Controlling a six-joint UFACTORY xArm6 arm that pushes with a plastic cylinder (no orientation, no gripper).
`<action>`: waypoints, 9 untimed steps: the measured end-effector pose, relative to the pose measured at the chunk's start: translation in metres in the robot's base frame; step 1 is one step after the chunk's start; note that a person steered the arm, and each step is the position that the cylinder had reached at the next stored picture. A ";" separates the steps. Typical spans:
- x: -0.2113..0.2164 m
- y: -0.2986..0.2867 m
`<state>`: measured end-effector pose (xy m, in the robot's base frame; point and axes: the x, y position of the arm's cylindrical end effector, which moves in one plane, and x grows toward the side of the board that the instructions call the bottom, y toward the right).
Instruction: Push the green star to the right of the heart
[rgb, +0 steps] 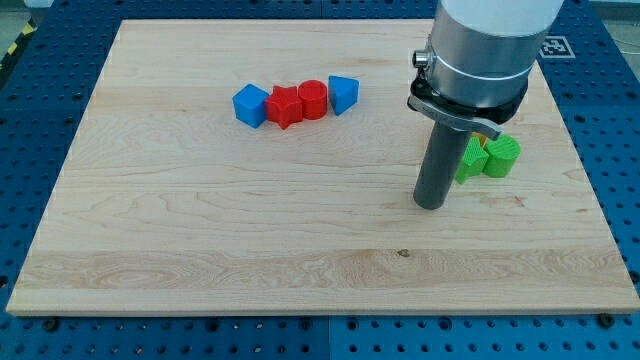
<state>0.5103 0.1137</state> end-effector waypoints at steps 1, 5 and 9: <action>0.000 0.009; -0.021 0.039; -0.049 0.060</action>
<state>0.4615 0.1734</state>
